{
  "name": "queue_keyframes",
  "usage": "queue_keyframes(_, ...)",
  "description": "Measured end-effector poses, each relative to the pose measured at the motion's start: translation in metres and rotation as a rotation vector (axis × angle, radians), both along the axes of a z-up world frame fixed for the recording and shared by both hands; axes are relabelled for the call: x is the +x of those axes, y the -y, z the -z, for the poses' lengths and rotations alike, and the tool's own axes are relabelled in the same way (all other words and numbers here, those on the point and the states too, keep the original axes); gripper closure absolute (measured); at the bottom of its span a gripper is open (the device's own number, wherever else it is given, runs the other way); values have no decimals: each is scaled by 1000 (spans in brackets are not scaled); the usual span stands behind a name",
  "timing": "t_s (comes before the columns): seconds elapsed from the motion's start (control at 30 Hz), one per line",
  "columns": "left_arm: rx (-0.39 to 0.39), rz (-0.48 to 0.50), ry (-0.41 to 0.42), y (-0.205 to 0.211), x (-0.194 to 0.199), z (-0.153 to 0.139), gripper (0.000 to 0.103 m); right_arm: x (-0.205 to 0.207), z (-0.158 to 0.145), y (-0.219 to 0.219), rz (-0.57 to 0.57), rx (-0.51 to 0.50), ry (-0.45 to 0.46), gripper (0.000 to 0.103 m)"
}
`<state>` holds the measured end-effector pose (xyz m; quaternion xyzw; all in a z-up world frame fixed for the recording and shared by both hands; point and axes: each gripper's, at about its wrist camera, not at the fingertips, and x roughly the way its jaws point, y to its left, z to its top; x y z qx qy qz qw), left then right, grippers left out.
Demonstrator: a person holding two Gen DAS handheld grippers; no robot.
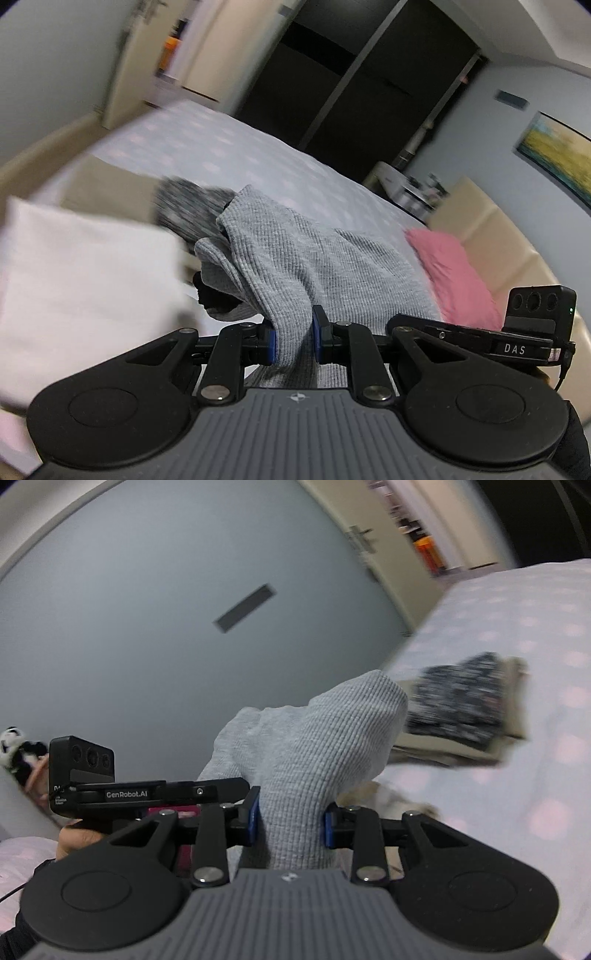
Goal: Fold clothes
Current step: 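Lift the shirt bundle with both grippers and carry it to the clothes pile, then lower the shirt onto the clothes pile and open both grippers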
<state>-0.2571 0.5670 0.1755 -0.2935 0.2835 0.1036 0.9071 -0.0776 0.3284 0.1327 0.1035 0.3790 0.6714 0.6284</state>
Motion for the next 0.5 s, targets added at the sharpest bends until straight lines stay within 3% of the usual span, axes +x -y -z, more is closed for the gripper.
queue_keyframes(0.13,-3,-94,-23,-49,-24,-19,88,-8,-5,-74,-69,31,-71,69)
queue_keyframes(0.23,-23,-149,-55,-80,-34,-16,88,-14,2,-119,-105,28,-121,69)
queue_keyframes(0.5,-90,-250,-150,-133,-37,43,87,-19,61,-192,-154,-73,-197,68)
